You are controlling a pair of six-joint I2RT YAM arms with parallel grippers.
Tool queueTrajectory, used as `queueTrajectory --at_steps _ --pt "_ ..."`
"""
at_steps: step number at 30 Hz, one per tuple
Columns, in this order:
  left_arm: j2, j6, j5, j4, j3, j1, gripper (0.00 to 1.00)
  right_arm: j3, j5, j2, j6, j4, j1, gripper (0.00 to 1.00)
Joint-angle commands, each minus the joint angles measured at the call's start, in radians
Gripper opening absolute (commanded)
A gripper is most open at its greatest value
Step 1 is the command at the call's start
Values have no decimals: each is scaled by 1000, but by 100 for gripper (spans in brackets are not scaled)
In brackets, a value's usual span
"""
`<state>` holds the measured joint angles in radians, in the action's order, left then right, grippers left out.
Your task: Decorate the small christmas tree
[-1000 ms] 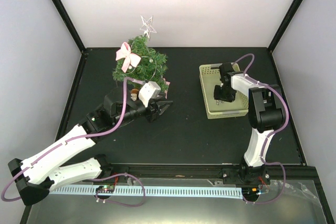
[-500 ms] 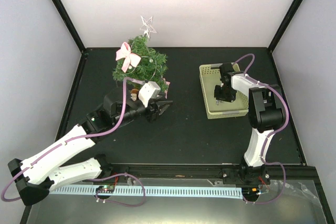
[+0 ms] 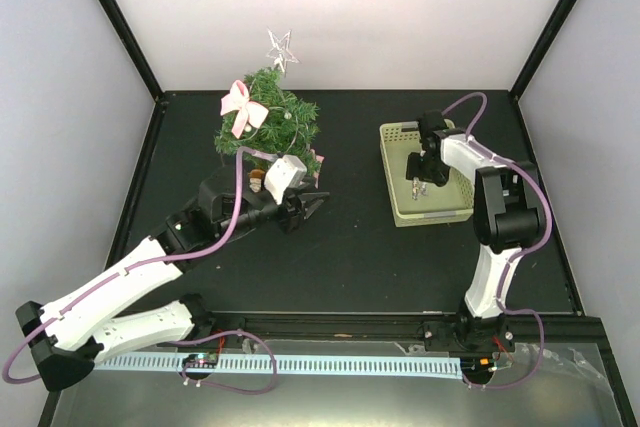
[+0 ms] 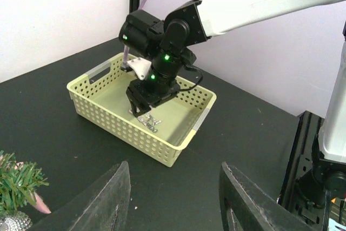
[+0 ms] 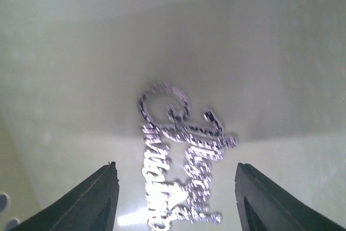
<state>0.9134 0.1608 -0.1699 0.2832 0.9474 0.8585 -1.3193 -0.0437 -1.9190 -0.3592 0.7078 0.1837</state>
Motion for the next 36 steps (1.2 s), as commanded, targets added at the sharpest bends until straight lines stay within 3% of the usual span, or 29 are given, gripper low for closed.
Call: queueTrajectory --at_steps 1,8,19,36 --pt "13 3 -4 -4 42 -4 47 -73 -9 -56 3 7 1 62" --pt "13 -5 12 7 60 -4 47 -133 -20 -136 -4 75 0 63" --pt "-11 -32 46 27 65 -4 47 -133 11 -164 8 71 -2 44" --pt "-8 -35 57 18 65 -4 47 -117 -10 -83 66 37 -3 32"
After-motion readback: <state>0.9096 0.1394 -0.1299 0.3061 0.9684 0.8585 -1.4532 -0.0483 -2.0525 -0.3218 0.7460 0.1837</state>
